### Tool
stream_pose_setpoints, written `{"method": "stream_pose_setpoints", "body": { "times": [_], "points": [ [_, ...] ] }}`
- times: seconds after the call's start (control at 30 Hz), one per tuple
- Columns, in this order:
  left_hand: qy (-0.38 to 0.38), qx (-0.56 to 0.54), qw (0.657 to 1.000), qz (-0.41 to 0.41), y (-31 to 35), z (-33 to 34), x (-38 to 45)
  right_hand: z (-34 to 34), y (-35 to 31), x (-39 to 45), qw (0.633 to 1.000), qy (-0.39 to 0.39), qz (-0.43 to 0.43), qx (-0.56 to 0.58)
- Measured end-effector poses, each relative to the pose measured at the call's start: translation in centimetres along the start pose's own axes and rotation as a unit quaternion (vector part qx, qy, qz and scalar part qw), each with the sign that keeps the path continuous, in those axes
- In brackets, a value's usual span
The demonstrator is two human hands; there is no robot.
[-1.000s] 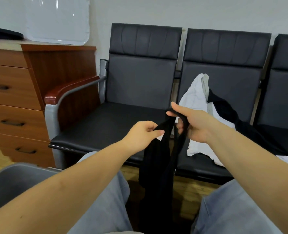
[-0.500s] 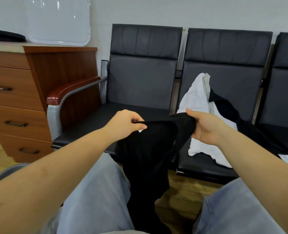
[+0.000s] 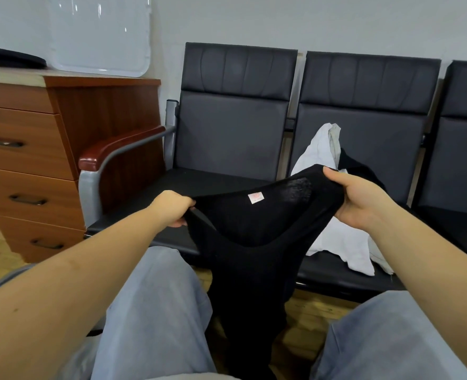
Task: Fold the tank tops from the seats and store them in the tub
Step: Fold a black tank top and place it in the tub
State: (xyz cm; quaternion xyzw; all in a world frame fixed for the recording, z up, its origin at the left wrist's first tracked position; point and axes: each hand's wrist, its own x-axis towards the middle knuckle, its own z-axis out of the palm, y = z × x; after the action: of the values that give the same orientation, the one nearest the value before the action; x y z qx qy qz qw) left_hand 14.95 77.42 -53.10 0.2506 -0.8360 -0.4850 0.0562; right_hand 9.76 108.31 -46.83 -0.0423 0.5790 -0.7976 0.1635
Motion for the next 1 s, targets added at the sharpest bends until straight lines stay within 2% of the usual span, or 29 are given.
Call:
{"method": "stream_pose_setpoints", "body": {
  "times": [0.07, 0.13, 0.2, 0.3, 0.37, 0.4, 0.5, 0.6, 0.77, 0.83, 0.93, 1.0],
  "points": [
    [-0.062, -0.069, 0.994, -0.053, 0.4, -0.3, -0.5, 0.1, -0.2, -0.1, 1.000, -0.027, -0.008, -0.008],
    [-0.131, -0.154, 0.977, -0.062, 0.6, -0.4, -0.7, 0.3, -0.4, -0.2, 0.998, -0.049, -0.017, -0.027],
    [-0.189, -0.266, 0.944, -0.041, 0.7, -0.6, -1.0, 0.3, -0.7, -0.2, 0.996, -0.061, -0.027, -0.051],
    [-0.239, -0.373, 0.896, 0.004, 1.7, -1.4, -1.7, 0.2, -1.3, 0.1, 0.995, -0.060, -0.042, -0.071],
    [-0.226, -0.413, 0.882, 0.033, 2.3, -1.9, -1.7, -0.1, -1.6, 0.5, 0.995, -0.046, -0.046, -0.081],
    [-0.205, -0.413, 0.886, 0.049, 2.6, -2.1, -1.6, -0.3, -1.8, 0.7, 0.994, -0.040, -0.044, -0.091],
    [-0.107, -0.347, 0.928, 0.090, 2.8, -2.5, -1.1, -0.6, -2.0, 1.1, 0.991, -0.022, -0.032, -0.127],
    [-0.063, -0.319, 0.941, 0.097, 2.3, -2.9, -0.4, -0.9, -1.9, 1.6, 0.990, -0.007, -0.021, -0.136],
    [-0.086, -0.353, 0.928, 0.082, 1.5, -3.4, -0.1, -0.8, -1.0, 2.4, 0.996, -0.018, -0.007, -0.086],
    [-0.114, -0.401, 0.906, 0.071, 1.4, -3.7, 0.1, -0.5, -0.6, 2.7, 0.998, -0.025, 0.002, -0.061],
    [-0.168, -0.491, 0.851, 0.079, 1.4, -4.6, 0.6, -0.2, -0.3, 4.1, 0.999, -0.035, 0.012, -0.011],
    [-0.176, -0.488, 0.849, 0.098, 1.1, -5.1, 1.7, 0.1, -0.2, 5.3, 0.999, -0.041, 0.007, 0.005]
  ]
}}
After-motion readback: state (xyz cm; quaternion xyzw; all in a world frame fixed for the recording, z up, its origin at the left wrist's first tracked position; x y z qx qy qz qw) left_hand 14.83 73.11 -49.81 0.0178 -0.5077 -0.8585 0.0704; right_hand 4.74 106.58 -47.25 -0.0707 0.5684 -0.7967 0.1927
